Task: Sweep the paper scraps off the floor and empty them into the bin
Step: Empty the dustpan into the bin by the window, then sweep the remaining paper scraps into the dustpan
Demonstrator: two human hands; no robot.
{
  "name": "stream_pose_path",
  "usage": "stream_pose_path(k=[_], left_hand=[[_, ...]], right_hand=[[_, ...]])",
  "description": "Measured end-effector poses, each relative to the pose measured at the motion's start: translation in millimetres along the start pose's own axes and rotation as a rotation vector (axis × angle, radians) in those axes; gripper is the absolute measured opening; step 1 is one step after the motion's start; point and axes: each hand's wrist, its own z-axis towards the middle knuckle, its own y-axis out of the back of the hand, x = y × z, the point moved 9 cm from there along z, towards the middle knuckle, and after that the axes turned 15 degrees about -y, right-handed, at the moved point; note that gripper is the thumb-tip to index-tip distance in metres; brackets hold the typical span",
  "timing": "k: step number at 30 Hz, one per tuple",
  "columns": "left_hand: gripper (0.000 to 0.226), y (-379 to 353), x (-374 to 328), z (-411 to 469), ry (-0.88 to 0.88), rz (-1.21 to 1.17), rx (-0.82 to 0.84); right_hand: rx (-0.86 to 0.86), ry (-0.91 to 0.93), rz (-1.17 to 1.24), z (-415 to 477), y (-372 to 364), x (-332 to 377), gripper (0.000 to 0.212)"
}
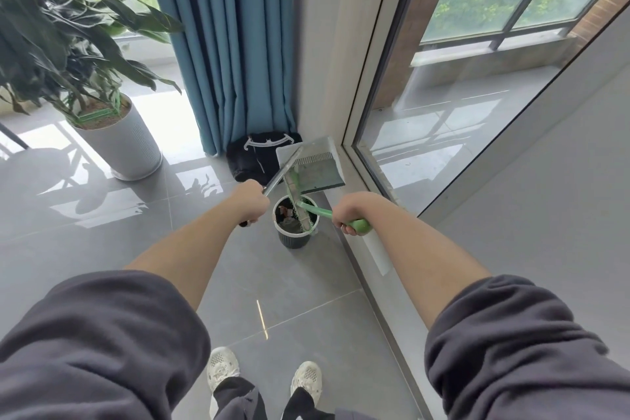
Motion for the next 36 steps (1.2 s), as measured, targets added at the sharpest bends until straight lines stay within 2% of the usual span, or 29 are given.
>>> stream_pose_path(k=[4,9,14,20,25,29,32,36], left_hand=[[0.017,2,-5,-6,-0.03,0.132,-0.018],[0.021,12,-2,-4,-0.042,0.179,-0.036],[0.016,11,2,-7,-0.032,0.156,-0.027],[0.016,7,11,-17,-0.012,0.072,-0.011],[0.018,15,19,-20,0.018,0.033,-0.072],[0.019,40,41,-17,0.091,-0.093,-0.19],[0.017,64,65,-12,0.201,-0.296,-0.285],[0.022,94,91,-8,0.331,-0.504,-0.34]], right_hand=[[0.055,-0.051,-0.021,2,-5,-17,0.012],[0.044,-0.07,-0.033,4,-9,-35,0.012],[0.042,-0.067,-0.046,-5,7,-36,0.01],[0.136,-0.134,-0.163,-8,-2,-42,0.012],[0.141,-0.155,-0.131,-11,-11,-47,0.016],[0.108,-0.131,-0.091,-19,13,-44,0.015],[0.093,-0.13,-0.007,-24,41,-32,0.011],[0.072,-0.12,0.023,-31,72,3,0.016]])
